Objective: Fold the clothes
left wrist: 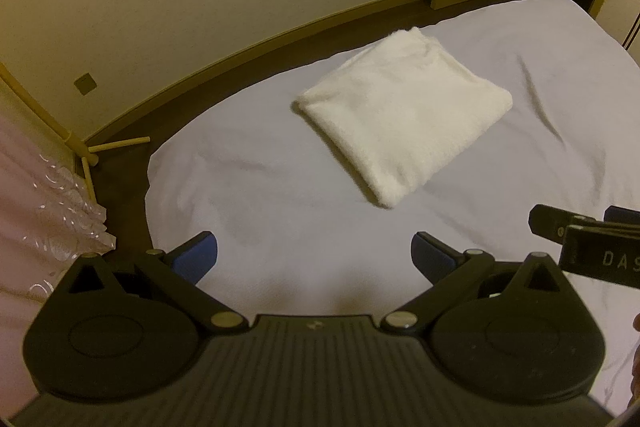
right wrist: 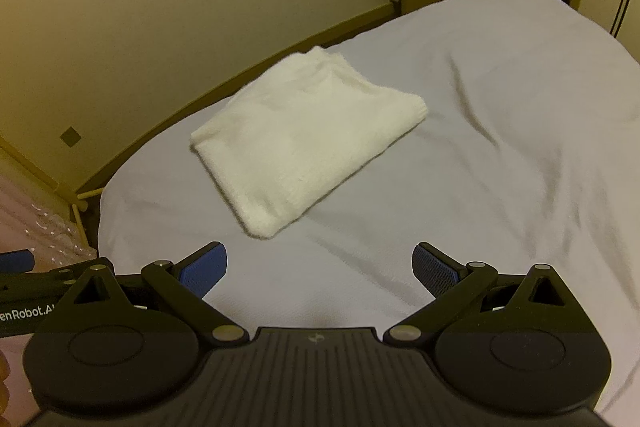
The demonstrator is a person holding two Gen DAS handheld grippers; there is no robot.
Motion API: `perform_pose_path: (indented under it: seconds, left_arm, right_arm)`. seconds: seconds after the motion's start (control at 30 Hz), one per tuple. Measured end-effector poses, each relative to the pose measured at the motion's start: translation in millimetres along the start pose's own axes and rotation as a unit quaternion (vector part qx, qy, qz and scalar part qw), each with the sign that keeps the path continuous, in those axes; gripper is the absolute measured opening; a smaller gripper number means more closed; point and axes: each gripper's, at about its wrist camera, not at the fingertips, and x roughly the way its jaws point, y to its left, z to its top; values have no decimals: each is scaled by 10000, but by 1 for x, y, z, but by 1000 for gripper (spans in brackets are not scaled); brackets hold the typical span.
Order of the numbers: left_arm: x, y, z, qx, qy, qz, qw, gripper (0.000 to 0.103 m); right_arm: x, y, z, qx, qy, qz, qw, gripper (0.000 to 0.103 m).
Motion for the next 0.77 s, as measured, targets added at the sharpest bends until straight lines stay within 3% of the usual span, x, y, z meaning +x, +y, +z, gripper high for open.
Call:
perform_pose_path:
  seconds: [0.77]
  left_arm:
    - [5, -9, 12, 47, -102, -46, 9999, 102]
  right_arm:
    - [-5, -2, 12, 12, -138, 13, 9999, 102]
